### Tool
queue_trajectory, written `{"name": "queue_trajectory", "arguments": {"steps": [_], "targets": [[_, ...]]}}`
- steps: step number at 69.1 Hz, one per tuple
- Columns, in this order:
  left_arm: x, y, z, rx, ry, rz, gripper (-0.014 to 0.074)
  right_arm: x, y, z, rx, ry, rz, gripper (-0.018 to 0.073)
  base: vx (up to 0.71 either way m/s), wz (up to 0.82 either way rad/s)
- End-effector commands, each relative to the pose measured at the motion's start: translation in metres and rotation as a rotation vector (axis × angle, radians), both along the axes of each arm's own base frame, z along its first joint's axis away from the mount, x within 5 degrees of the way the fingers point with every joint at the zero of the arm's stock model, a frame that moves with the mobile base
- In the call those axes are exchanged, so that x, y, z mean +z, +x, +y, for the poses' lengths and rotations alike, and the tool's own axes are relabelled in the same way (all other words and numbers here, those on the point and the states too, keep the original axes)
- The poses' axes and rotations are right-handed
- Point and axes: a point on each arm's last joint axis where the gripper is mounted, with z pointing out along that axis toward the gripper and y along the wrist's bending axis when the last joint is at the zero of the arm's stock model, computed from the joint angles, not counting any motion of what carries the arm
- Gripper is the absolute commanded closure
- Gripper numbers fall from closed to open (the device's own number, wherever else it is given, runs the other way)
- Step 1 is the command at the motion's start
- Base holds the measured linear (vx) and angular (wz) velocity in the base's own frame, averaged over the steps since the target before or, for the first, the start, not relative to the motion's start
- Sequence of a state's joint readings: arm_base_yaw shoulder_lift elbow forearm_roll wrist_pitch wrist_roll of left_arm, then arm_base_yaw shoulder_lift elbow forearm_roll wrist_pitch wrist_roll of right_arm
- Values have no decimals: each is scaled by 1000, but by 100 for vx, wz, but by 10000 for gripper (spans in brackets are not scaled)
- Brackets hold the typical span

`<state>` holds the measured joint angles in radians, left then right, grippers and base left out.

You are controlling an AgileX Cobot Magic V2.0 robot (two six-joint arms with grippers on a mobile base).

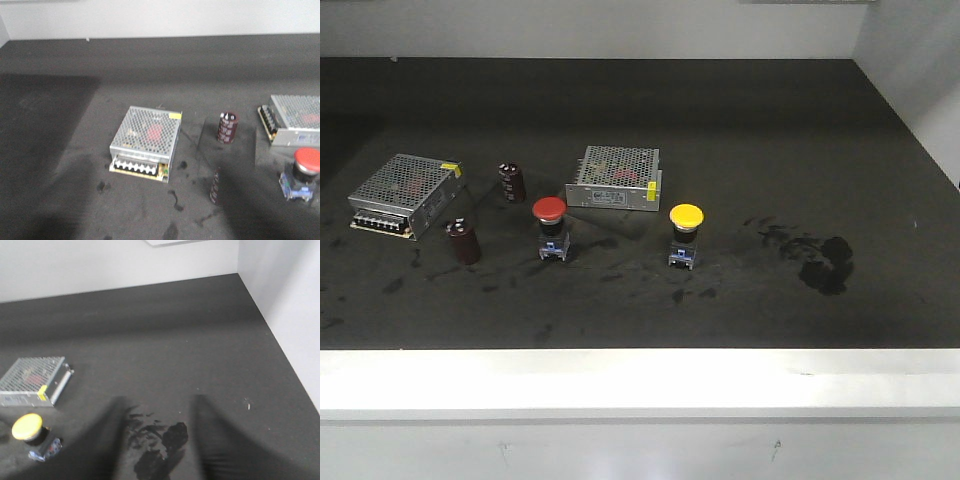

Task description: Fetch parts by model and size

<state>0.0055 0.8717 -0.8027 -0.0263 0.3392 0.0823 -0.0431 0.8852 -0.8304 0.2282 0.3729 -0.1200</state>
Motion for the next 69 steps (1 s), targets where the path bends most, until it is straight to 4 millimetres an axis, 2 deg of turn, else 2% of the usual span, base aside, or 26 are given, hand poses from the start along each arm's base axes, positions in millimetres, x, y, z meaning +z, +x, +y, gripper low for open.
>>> {"name": "queue_trajectory", "arguments": {"steps": [1, 5, 19, 30, 39, 50, 69], "targets": [[18, 0, 0, 0, -7, -100, -120, 15, 0, -2, 1, -53, -82, -55, 0, 0], [17, 0, 0, 0, -7, -98, -137, 14, -1, -2, 12, -83, -74, -173, 0, 0], [16, 0, -4, -18, -5, -78, -99, 12, -1, -1, 21, -90, -52, -158, 0, 0], [8, 5, -17, -125, 83, -27, -85, 13, -1, -1, 19, -90, -60, -133, 0, 0], [4, 16, -30, -191, 44, 21, -85, 13, -1, -1, 18, -90, -61, -111, 0, 0], [13, 42, -44, -264, -11, 119, -85, 12, -1, -1, 18, -90, -59, -99, 0, 0], [54, 103, -67, -369, -89, 231, -85, 10, 2, -1, 18, -90, -51, -91, 0, 0]]}}
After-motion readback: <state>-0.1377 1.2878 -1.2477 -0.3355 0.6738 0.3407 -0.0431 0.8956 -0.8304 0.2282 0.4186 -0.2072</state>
